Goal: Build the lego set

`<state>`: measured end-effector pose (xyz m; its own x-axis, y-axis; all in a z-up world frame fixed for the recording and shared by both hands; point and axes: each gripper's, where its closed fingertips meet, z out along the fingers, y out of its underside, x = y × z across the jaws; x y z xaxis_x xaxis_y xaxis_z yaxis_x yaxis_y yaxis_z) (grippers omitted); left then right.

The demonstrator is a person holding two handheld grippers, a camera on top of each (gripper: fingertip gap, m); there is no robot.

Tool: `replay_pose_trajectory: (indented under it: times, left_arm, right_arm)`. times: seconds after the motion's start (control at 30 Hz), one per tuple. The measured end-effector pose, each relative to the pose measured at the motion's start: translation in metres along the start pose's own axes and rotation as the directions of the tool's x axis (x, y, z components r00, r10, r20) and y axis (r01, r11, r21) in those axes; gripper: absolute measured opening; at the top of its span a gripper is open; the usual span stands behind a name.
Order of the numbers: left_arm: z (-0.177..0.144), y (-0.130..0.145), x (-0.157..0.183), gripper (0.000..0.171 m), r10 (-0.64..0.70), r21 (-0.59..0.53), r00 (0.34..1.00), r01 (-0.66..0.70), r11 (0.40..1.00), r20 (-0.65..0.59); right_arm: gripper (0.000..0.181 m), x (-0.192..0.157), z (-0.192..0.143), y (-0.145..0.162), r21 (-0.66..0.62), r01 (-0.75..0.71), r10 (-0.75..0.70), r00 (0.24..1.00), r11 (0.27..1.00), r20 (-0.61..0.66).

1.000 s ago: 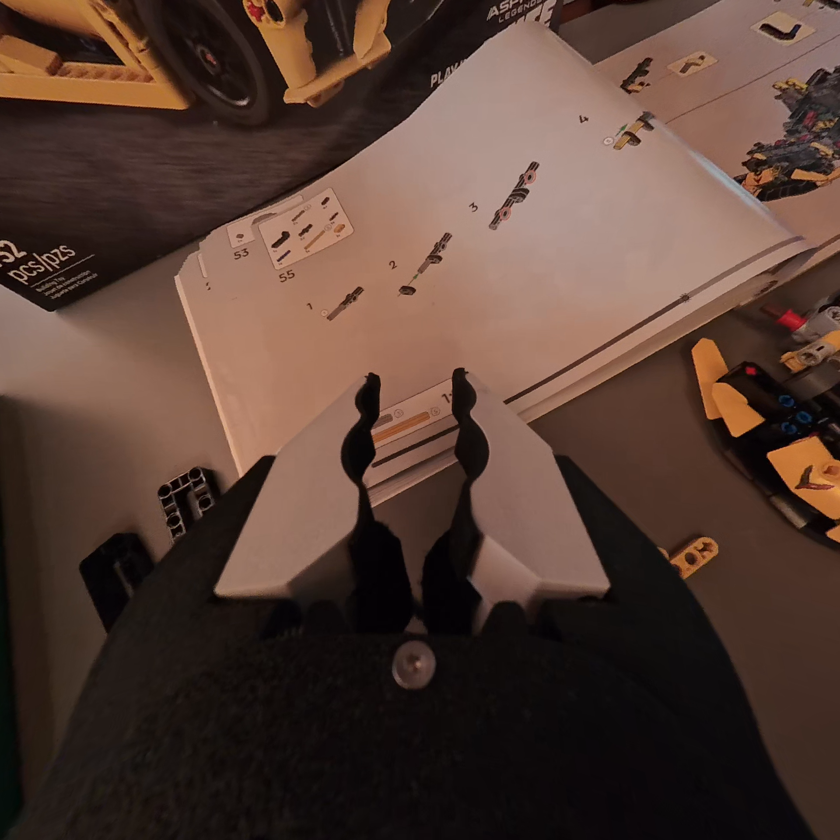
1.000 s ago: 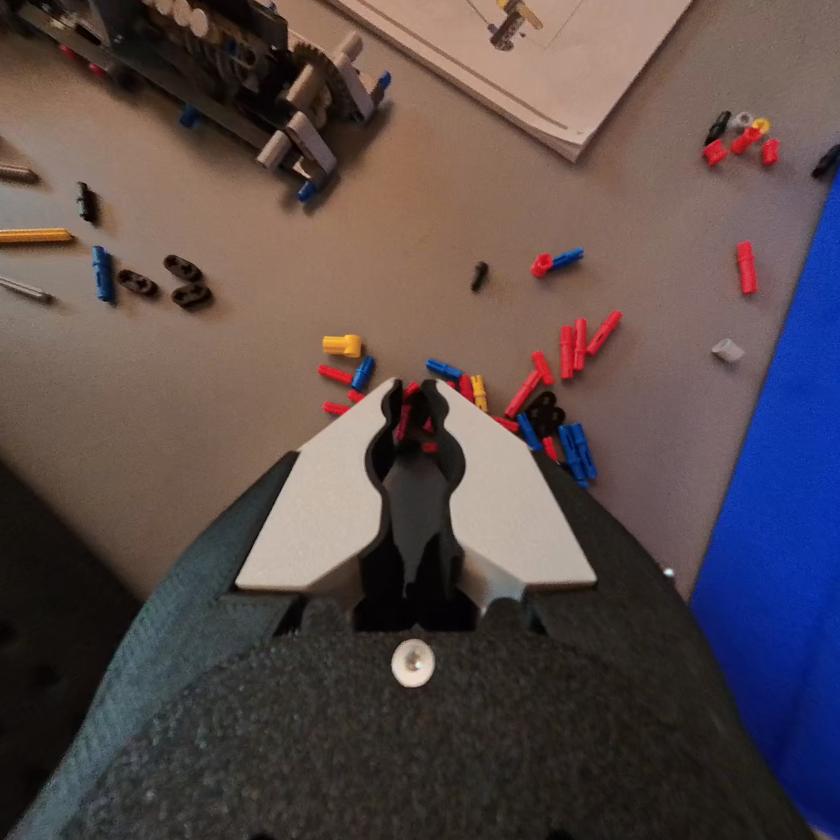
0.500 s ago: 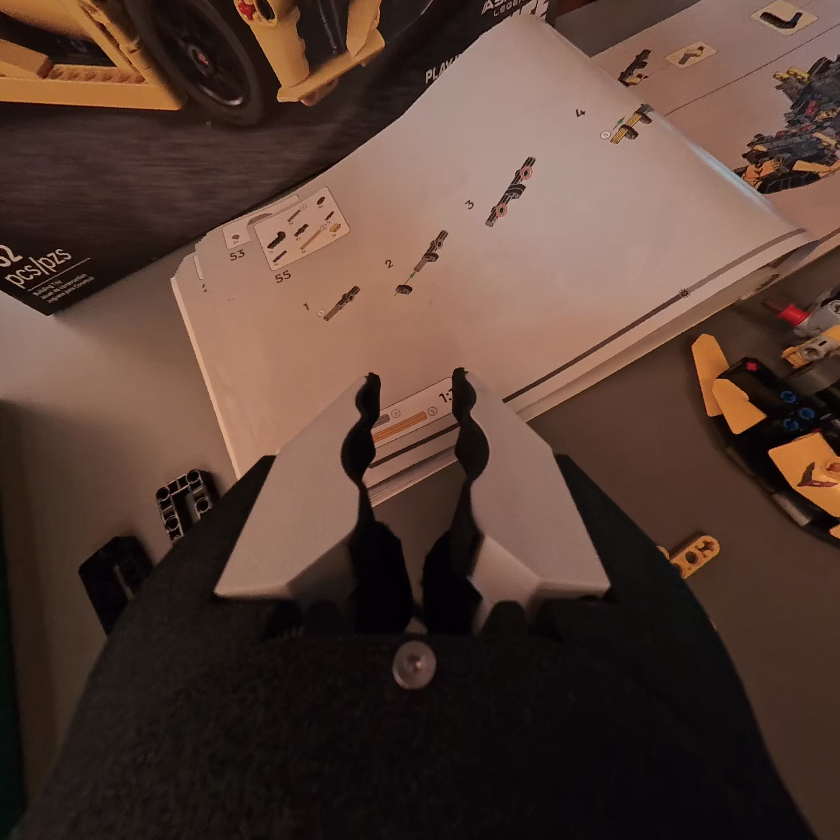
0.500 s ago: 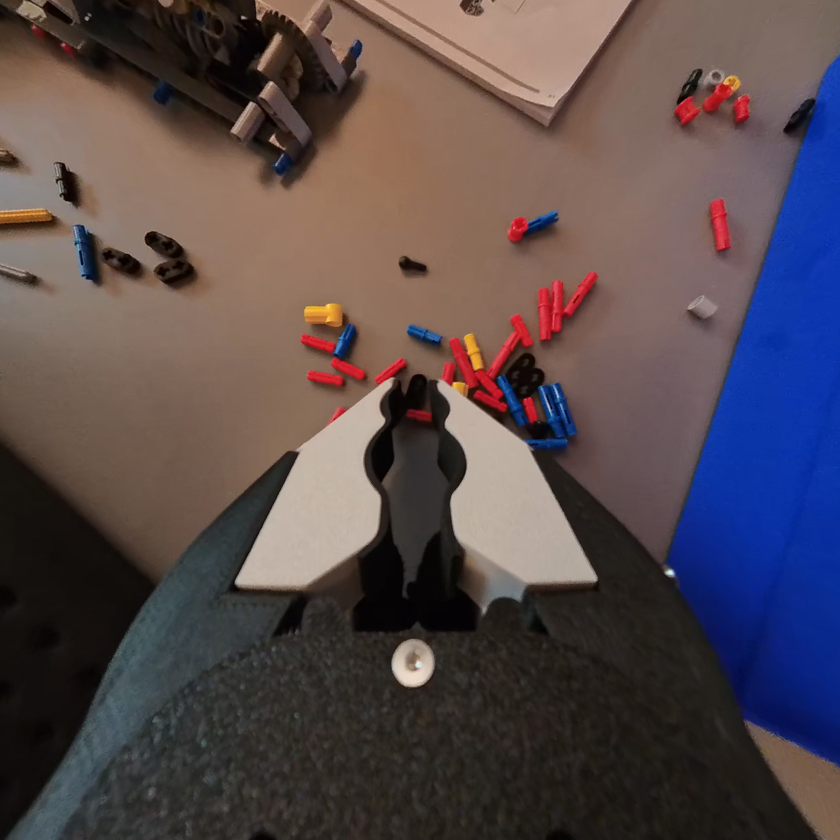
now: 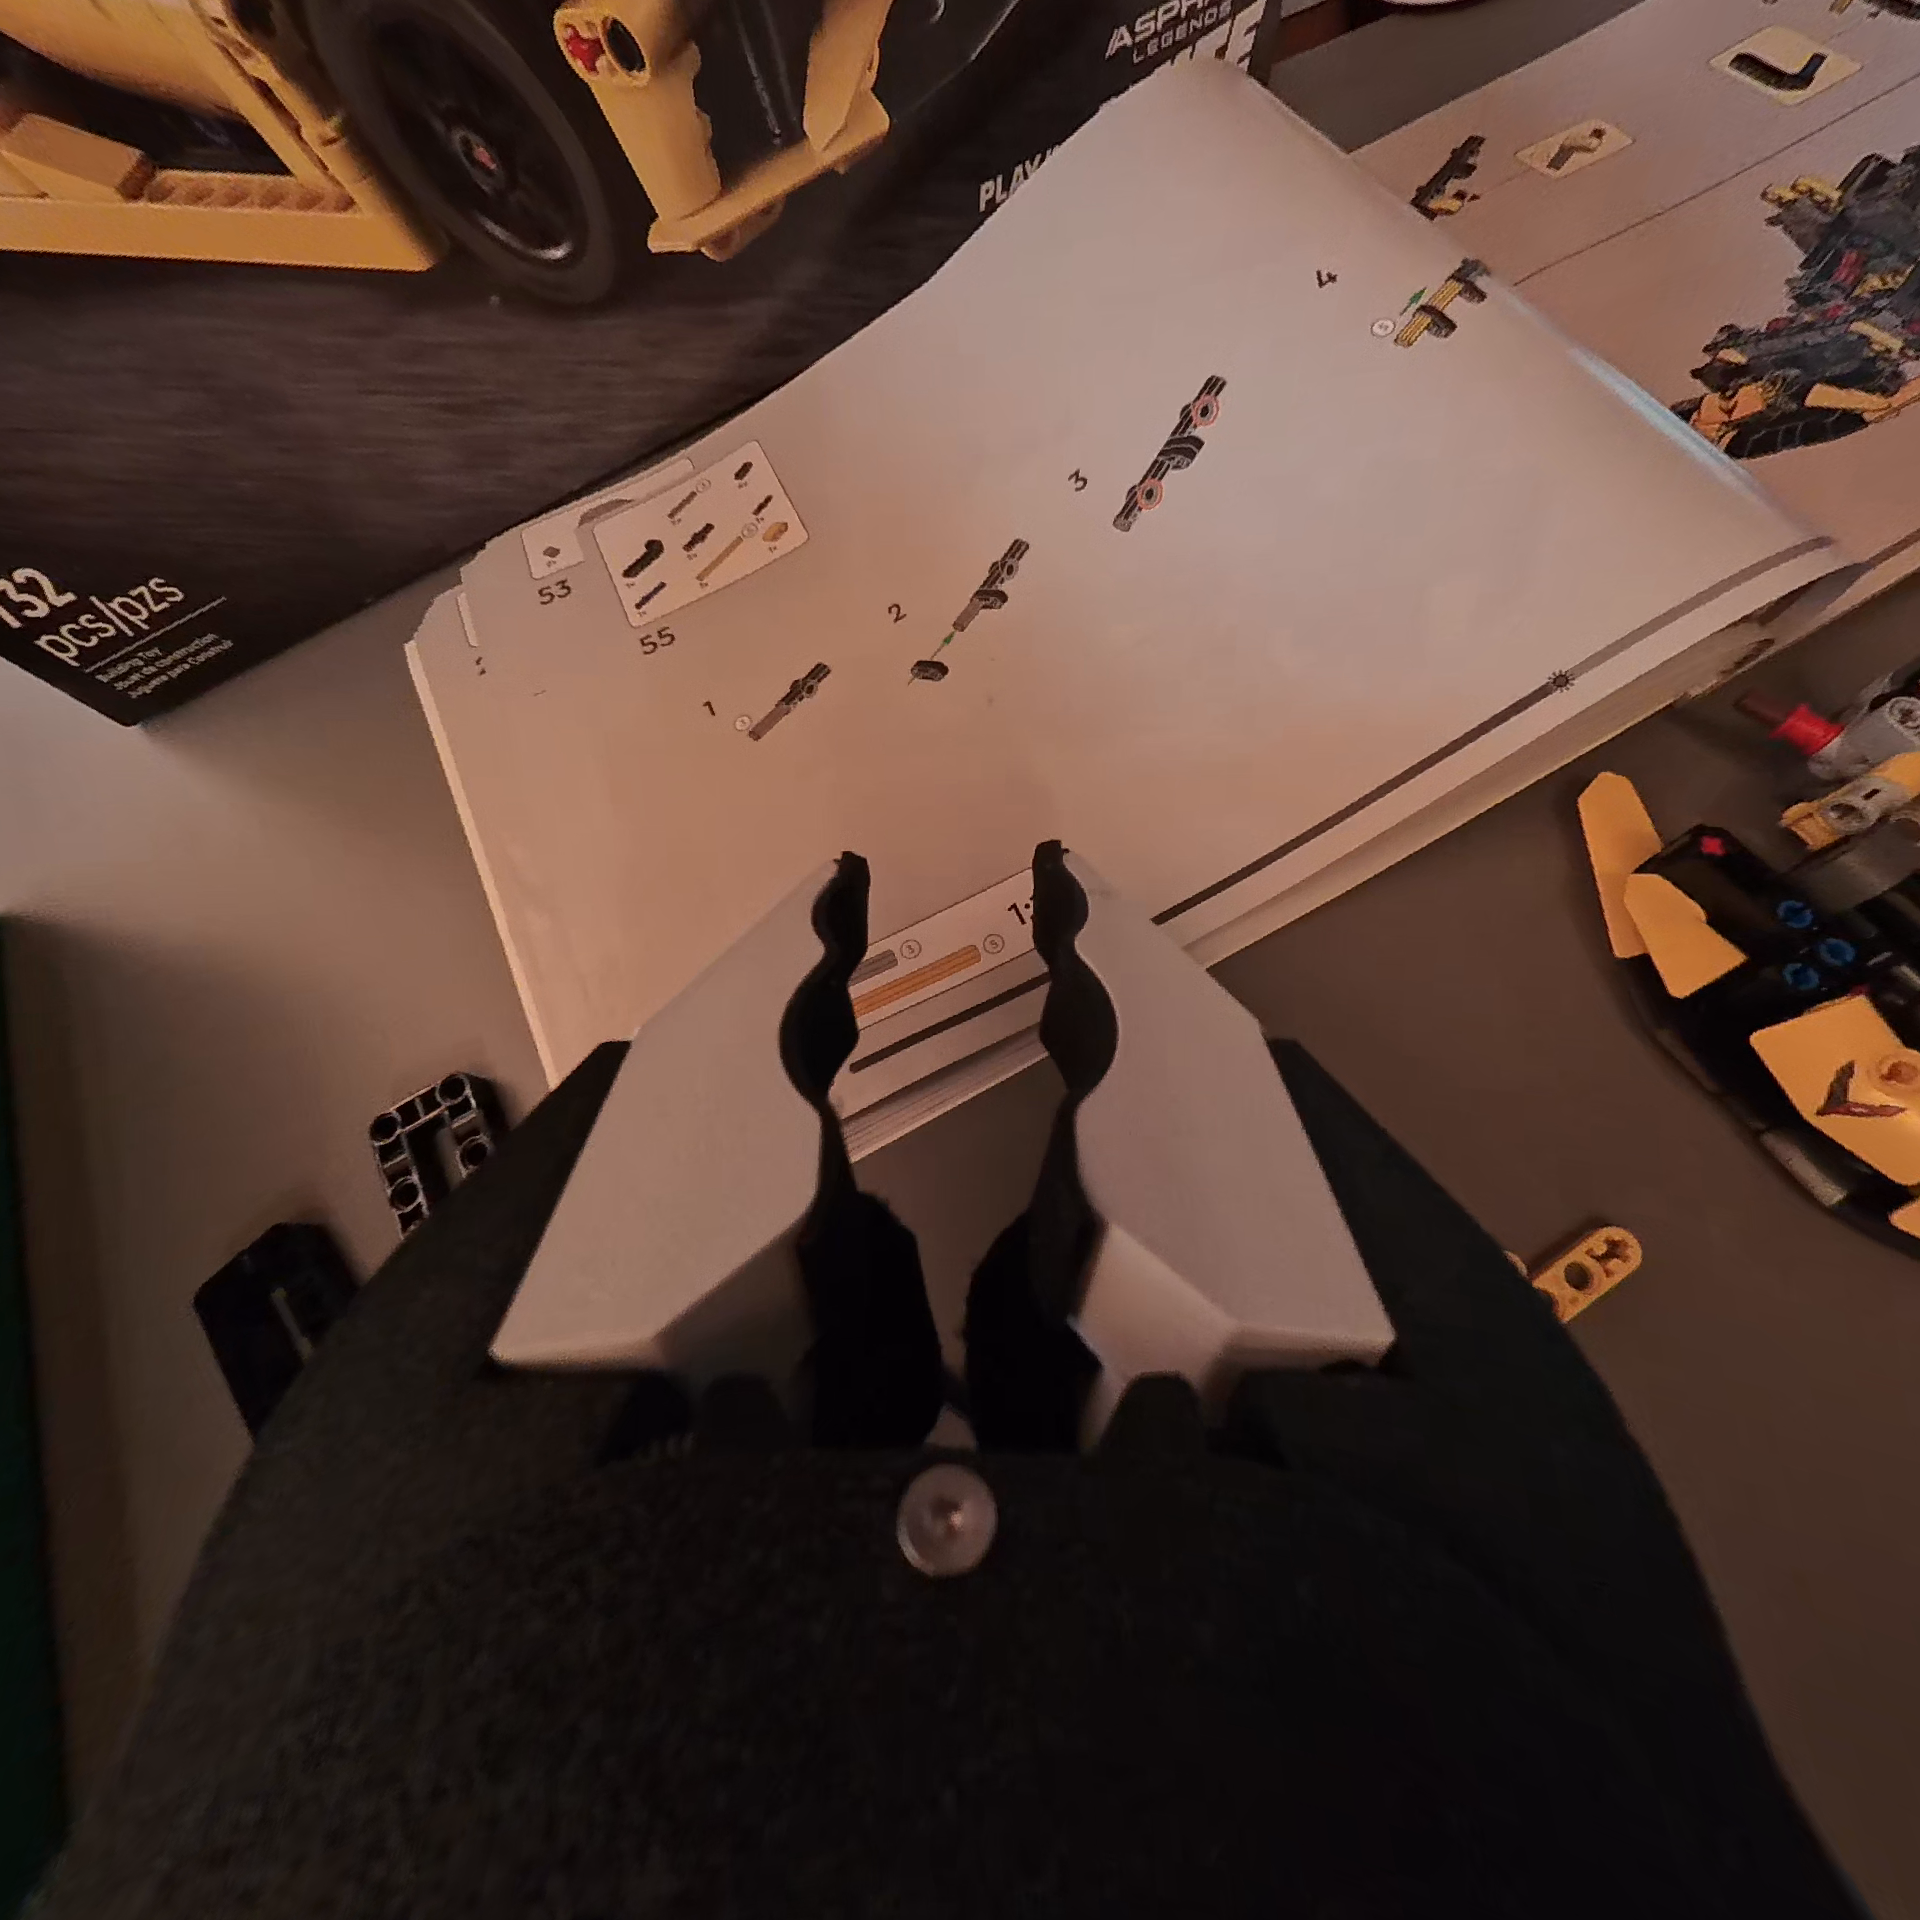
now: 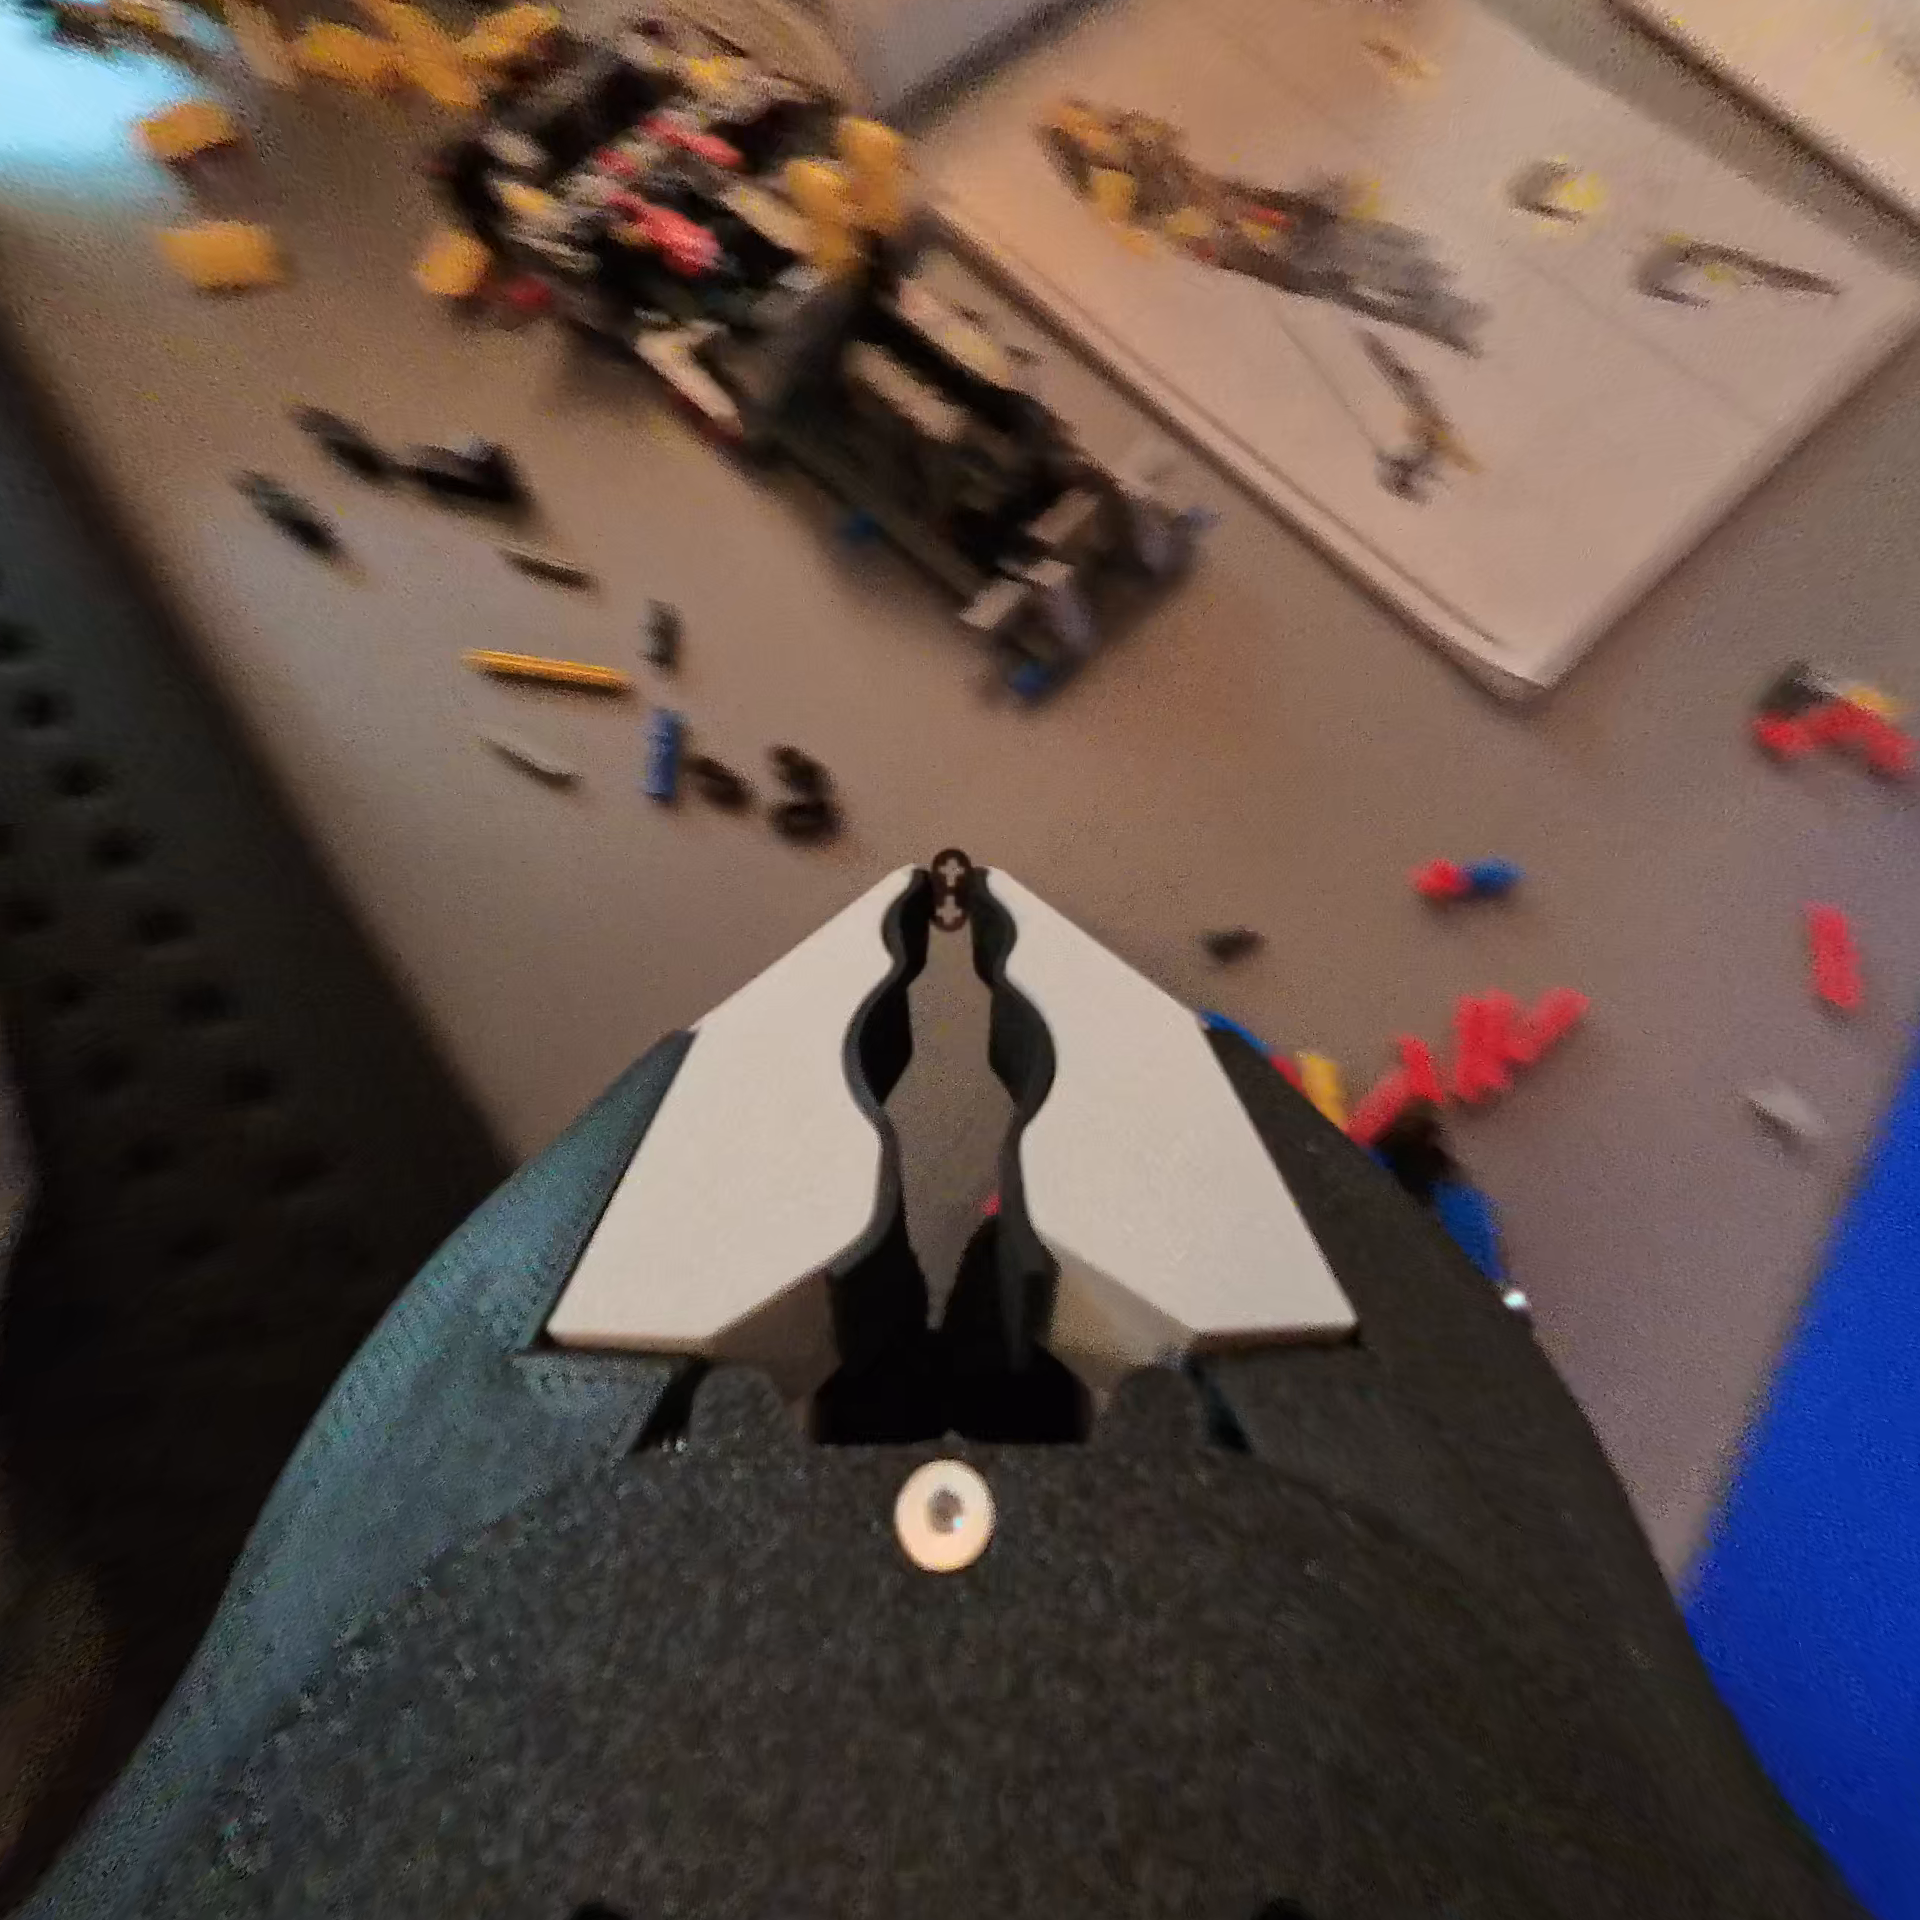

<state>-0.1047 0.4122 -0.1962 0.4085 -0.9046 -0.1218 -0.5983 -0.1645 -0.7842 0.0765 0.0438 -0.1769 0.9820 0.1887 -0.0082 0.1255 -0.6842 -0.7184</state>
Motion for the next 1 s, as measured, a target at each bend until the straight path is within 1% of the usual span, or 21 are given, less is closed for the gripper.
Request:
replay_pose_trajectory:
  times: [0.03,0.1,0.17,0.27,0.4,0.47,0.6,0.7,0.8,0.9,1.0]
  left_arm:
    - [0.0,0.0,0.0,0.029,0.001,-0.001,1.0,-0.001,1.0,0.0]
    - [0.001,0.0,0.0,0.029,0.001,0.001,1.0,-0.001,1.0,0.002]
    - [0.001,0.001,-0.002,0.029,-0.003,-0.002,1.0,0.003,1.0,0.005]
    - [0.0,0.001,-0.006,0.029,-0.021,0.006,1.0,0.021,1.0,0.013]
    - [-0.003,-0.001,-0.011,0.028,-0.051,0.024,0.999,0.05,0.998,0.016]
    - [-0.004,-0.003,-0.014,0.028,-0.055,0.033,0.998,0.054,0.998,0.025]
    - [0.0,0.002,-0.017,0.027,-0.072,0.017,0.997,0.071,0.997,0.028]
    - [-0.003,-0.004,-0.011,0.027,-0.094,0.04,0.996,0.094,0.995,-0.005]
    - [-0.006,-0.01,-0.008,0.027,-0.086,0.064,0.996,0.087,0.994,-0.011]
    - [-0.007,-0.014,-0.012,0.026,-0.08,0.086,0.997,0.08,0.993,0.005]
    - [-0.008,-0.014,-0.015,0.026,-0.119,0.091,0.993,0.119,0.989,-0.006]
  right_arm:
    - [0.006,-0.019,0.006,-0.003,-0.012,0.013,-0.012,0.997,1.0,0.071]
    - [0.006,-0.044,0.018,0.001,-0.063,0.055,-0.046,0.988,0.996,0.144]
    - [0.007,-0.057,0.029,0.008,-0.104,0.107,-0.09,0.983,0.989,0.157]
    - [0.007,-0.07,0.038,0.012,-0.123,0.155,-0.133,0.977,0.98,0.167]
    - [0.007,-0.067,0.046,0.019,-0.156,0.199,-0.184,0.977,0.968,0.104]
    - [0.007,-0.066,0.048,0.018,-0.136,0.187,-0.175,0.98,0.973,0.095]
    - [0.007,-0.066,0.048,0.018,-0.147,0.105,-0.089,0.99,0.984,0.107]
    - [0.007,-0.065,0.049,0.017,-0.142,0.053,-0.038,0.994,0.988,0.103]
    - [0.007,-0.064,0.049,0.016,-0.142,-0.021,0.037,0.993,0.99,0.112]
    - [0.007,-0.064,0.049,0.016,-0.144,-0.035,0.049,0.994,0.989,0.097]
    - [0.007,-0.063,0.05,0.016,-0.145,-0.027,0.033,0.999,0.989,0.038]
